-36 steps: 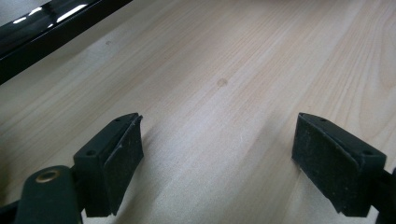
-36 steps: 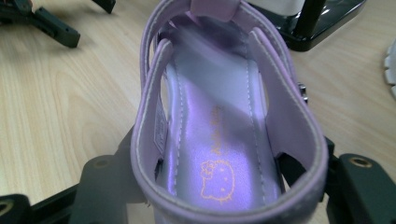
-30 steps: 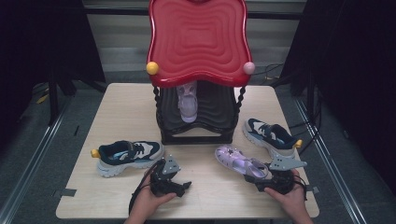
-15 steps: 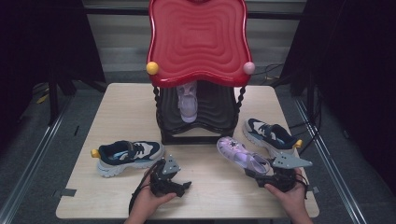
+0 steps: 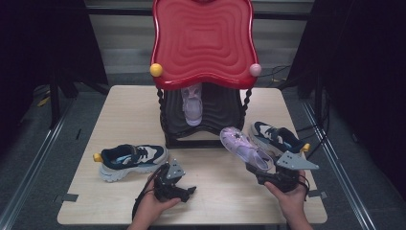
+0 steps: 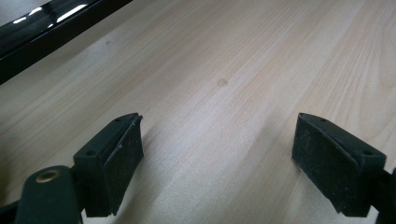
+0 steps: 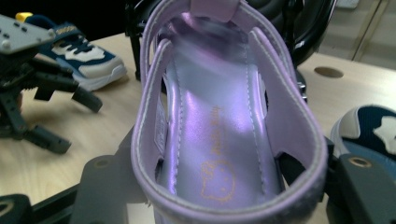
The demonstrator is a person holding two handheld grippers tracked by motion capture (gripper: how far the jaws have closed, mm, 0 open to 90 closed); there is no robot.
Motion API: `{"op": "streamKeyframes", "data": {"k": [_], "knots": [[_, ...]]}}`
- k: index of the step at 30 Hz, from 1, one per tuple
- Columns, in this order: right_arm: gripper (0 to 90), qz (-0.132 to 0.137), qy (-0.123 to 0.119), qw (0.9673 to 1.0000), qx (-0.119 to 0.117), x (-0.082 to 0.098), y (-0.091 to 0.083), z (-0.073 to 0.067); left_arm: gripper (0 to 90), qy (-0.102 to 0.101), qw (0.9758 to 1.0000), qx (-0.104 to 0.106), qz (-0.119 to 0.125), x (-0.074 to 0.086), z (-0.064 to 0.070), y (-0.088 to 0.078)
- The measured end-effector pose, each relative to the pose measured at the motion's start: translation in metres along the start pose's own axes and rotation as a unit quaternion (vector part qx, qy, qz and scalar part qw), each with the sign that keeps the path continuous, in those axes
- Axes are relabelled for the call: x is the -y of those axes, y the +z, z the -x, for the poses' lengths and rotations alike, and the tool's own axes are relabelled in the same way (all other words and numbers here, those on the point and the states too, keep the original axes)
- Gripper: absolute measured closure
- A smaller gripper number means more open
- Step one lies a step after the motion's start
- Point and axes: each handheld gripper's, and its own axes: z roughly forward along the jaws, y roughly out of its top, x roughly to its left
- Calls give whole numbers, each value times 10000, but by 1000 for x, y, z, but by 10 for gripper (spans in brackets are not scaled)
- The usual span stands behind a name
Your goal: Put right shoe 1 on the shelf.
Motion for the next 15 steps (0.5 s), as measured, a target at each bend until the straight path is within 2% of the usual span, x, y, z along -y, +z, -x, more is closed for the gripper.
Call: {"op": "streamKeyframes", "data": {"k": [3, 5, 8, 10, 15], "knots": [[373, 119, -64, 9998, 166, -6, 6, -6, 158, 0, 10000, -4, -5, 0, 0, 0], [374, 160, -36, 9997, 171, -9, 10, -9, 158, 1, 10000, -9, -14, 0, 0, 0], [373, 183, -159, 9993, 286, -14, 18, -14, 158, -4, 10000, -4, -10, 0, 0, 0], [374, 257, -144, 9993, 251, -16, 24, -16, 158, 3, 10000, -4, -5, 0, 0, 0], [374, 286, -246, 9984, 425, -21, 35, -23, 158, -3, 10000, -5, -13, 0, 0, 0]]}}
